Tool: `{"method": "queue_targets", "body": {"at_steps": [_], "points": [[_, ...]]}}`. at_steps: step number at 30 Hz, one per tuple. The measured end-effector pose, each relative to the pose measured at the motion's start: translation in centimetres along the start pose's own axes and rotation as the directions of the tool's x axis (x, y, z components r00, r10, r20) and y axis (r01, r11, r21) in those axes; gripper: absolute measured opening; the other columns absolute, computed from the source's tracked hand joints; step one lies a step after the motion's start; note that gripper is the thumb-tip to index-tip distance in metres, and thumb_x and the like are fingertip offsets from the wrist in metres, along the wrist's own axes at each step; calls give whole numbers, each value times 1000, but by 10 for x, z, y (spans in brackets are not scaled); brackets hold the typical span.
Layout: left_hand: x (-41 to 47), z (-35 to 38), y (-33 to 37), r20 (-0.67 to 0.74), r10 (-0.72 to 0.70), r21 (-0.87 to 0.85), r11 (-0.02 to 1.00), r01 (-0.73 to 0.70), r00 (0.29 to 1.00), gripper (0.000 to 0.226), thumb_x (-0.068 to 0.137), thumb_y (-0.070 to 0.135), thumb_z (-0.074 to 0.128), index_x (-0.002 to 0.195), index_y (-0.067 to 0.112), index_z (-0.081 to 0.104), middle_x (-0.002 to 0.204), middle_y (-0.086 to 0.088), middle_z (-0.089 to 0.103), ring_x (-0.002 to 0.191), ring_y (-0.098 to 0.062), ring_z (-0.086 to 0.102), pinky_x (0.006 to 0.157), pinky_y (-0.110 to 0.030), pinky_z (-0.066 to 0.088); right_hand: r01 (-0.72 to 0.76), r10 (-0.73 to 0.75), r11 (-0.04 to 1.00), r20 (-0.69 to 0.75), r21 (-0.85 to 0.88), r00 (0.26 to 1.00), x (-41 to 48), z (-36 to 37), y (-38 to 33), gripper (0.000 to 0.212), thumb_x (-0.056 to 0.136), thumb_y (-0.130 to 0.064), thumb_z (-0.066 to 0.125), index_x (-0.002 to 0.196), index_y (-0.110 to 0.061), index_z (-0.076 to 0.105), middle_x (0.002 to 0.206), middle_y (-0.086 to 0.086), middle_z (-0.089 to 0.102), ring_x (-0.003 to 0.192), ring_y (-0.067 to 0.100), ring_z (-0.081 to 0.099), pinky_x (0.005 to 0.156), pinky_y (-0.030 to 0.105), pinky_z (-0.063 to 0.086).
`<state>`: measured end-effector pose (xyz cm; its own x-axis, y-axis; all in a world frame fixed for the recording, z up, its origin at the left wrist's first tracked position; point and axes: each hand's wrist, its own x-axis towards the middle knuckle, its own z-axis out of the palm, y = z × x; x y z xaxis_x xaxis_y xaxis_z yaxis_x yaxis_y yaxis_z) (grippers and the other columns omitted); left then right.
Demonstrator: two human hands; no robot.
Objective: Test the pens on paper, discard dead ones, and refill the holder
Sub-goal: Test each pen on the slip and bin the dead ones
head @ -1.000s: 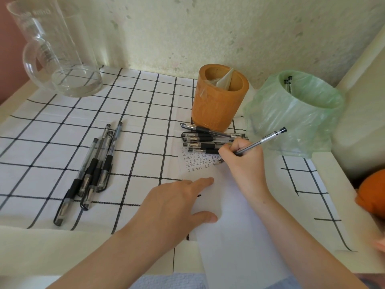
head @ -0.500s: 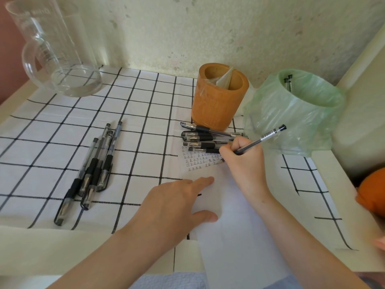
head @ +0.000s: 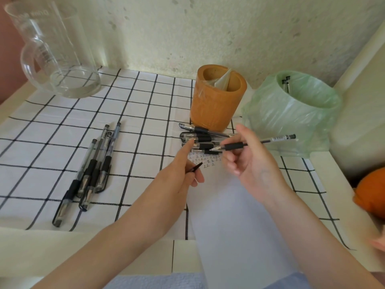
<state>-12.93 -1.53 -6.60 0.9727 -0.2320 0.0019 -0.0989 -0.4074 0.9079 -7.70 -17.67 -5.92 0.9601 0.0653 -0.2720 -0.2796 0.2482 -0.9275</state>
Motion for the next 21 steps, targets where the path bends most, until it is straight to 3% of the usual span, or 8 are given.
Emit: {"method": "queue_targets", "body": {"at_steps": [3, 6, 12, 16, 19, 21], "points": [[0, -1, -1, -20, 25, -36, 999, -26, 999, 65, 93, 0, 43, 143, 31, 16, 90, 14, 62, 84, 3, 55, 77, -5, 41, 9, -6, 999, 61, -40, 998, -7, 5, -2, 29, 81, -30, 60, 61, -9, 62, 41, 0, 40, 37, 12, 32, 41, 22, 17], [0, -1, -2, -27, 40, -53, 998, -41, 999, 69, 92, 0, 46, 144, 31, 14, 88, 15, 66, 84, 3, 58, 76, -3, 40, 51, -47, 994, 46, -92, 998, -9, 7, 0, 39, 90, -23, 56, 52, -12, 63, 38, 0, 38, 36, 12, 28, 43, 26, 13], [-2, -2, -1, -38, 38, -52, 998, -40, 999, 70, 90, 4, 52, 143, 33, 16, 89, 16, 68, 84, 3, 59, 78, -4, 41, 116, -93, 969, 112, -219, 989, -14, 12, 2, 33, 92, -17, 56, 61, -6, 60, 39, 0, 40, 36, 12, 30, 39, 20, 22], [-2, 0, 0, -43, 43, -7, 999, -43, 998, 68, 90, 5, 52, 140, 38, 20, 89, 15, 68, 83, 4, 60, 77, -4, 42, 160, -108, 936, 175, -314, 979, -15, 16, 6, 29, 89, -15, 59, 61, -6, 59, 41, 0, 41, 39, 13, 33, 44, 23, 23], [-2, -3, 0, -55, 17, -37, 999, -19, 998, 54, 89, 9, 56, 126, 41, 35, 86, 13, 69, 77, 1, 64, 76, -6, 46, 173, -95, 926, 238, -334, 967, -16, 17, 5, 21, 86, -14, 64, 66, -9, 60, 43, -5, 40, 41, 9, 32, 43, 19, 24], [-3, -6, 1, -75, -31, -75, 997, 25, 997, 29, 88, 14, 59, 107, 36, 53, 78, 7, 71, 69, -2, 66, 70, -9, 49, 157, -75, 940, 267, -302, 961, -16, 15, 3, 12, 80, -16, 68, 73, -10, 60, 44, -8, 41, 41, 8, 32, 43, 17, 25]]}}
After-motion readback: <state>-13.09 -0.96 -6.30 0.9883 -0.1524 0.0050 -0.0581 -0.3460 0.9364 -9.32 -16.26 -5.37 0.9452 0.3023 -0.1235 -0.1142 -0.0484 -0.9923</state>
